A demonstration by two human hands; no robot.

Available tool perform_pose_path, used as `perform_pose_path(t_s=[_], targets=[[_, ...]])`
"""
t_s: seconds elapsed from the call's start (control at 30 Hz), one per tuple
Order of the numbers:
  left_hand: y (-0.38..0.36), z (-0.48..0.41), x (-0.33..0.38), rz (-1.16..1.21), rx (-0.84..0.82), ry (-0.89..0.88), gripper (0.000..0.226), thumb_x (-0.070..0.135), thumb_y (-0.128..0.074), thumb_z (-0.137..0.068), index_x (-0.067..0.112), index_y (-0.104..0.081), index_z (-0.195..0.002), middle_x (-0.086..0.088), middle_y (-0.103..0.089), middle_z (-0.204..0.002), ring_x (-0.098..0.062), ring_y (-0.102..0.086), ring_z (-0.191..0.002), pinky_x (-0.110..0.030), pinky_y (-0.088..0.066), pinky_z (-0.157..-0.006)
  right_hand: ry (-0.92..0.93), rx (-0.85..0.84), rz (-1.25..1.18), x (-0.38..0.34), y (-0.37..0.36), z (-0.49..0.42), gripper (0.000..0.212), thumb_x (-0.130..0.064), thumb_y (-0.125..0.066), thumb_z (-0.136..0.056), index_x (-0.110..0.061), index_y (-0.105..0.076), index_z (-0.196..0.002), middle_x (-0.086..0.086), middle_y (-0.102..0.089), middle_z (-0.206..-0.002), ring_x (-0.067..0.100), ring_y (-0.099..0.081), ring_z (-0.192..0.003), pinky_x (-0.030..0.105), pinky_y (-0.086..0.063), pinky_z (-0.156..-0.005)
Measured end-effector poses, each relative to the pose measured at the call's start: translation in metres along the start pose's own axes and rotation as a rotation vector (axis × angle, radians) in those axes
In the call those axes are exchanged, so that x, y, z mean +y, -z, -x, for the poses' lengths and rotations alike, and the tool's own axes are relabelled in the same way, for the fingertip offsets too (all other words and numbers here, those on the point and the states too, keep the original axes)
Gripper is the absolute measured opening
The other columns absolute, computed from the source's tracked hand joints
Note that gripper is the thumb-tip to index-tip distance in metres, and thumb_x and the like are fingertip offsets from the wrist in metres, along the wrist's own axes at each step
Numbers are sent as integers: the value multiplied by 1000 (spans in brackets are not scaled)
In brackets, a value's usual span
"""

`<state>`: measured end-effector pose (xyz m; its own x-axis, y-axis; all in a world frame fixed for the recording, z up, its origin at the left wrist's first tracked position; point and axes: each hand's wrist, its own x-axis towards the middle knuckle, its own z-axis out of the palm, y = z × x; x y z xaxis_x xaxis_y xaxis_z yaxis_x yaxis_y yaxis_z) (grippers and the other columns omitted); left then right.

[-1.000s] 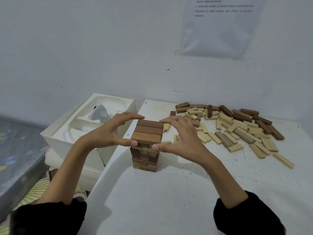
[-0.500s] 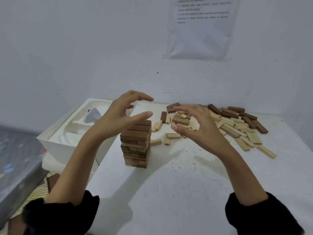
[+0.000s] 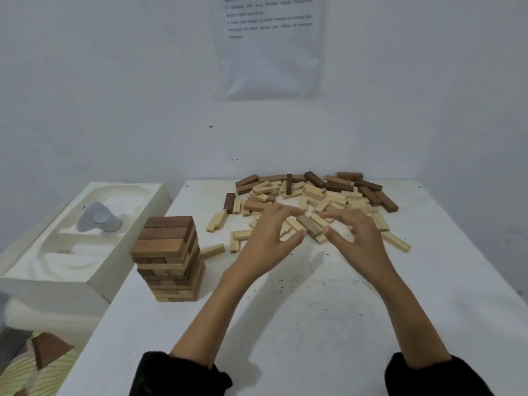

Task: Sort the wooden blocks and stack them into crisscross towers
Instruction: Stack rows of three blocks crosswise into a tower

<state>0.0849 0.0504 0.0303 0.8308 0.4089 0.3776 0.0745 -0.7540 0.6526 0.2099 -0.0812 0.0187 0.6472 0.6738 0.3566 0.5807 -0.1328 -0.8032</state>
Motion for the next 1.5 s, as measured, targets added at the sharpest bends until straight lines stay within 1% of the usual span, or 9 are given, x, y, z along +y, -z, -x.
perform_pose_path(t_s=[0.1,0.17,0.23,0.43,0.57,0.8,0.97,1.23,1.5], targets=[[-23,-4,-19,-14,-47,31,26,22,-63,-89,19,-60,-115,11,-52,-107,-7,-47,-104,-7,-32,-82,-25,10,66,33,-5,1,19,-37,-63,-79,-39,-63,-98,-1,-62,-111,26,-48,-115,30,-35,-96],[-36,-8,-28,-17,-77,63,25,20,-63,-89,21,-60,-114,9,-52,-107,-11,-47,-105,-7,-31,-82,-36,30,108,49,-8,1,21,-23,-67,-81,-33,-66,-99,0,-61,-108,25,-48,-111,8,-24,-91],[-48,-14,-34,-17,-82,73,23,18,-63,-88,22,-61,-110,5,-54,-108,-13,-47,-106,-6,-29,-83,-28,103,160,59,-9,-3,26,-12,-70,-80,-29,-68,-99,-1,-57,-106,22,-45,-107,-2,-18,-85],[-83,-54,-35,-24,-16,30,18,17,-62,-84,16,-65,-102,2,-53,-104,-18,-48,-100,-3,-27,-84,-6,396,295,83,-3,-24,26,-5,-69,-76,-21,-70,-96,4,-55,-104,16,-36,-101,31,-35,-82],[-104,-93,-29,-6,74,8,28,31,-51,-82,15,-68,-98,1,-55,-100,-15,-46,-99,-7,-29,-87,-30,488,314,99,4,-47,22,-18,-60,-76,-23,-71,-94,2,-55,-104,17,-38,-100,35,-39,-80],[-130,-155,-43,-114,163,72,29,32,-54,-83,18,-66,-105,-3,-53,-116,-17,-38,-110,-32,-34,-90,-148,598,411,126,23,-91,19,-25,-59,-76,-24,-72,-89,2,-57,-99,20,-41,-99,39,-41,-78],[-133,-182,-67,-237,143,172,35,24,-60,-88,17,-56,-122,-5,-42,-134,-23,-29,-123,-39,-28,-98,-294,459,503,146,31,-115,15,-26,-72,-78,-24,-73,-93,5,-54,-109,30,-43,-108,44,-38,-84],[-125,-184,-83,-256,126,225,40,29,-57,-91,20,-54,-130,-6,-34,-141,-25,-25,-127,-38,-28,-99,-410,250,652,150,31,-135,35,-49,-59,-85,-33,-64,-116,0,-48,-122,22,-35,-117,37,-30,-91],[-126,-183,-85,-236,146,240,37,29,-60,-90,16,-55,-125,-13,-29,-143,-30,-26,-126,-39,-26,-99,-327,311,574,154,33,-141,29,-40,-61,-87,-24,-68,-110,1,-50,-121,24,-37,-115,39,-33,-91]])
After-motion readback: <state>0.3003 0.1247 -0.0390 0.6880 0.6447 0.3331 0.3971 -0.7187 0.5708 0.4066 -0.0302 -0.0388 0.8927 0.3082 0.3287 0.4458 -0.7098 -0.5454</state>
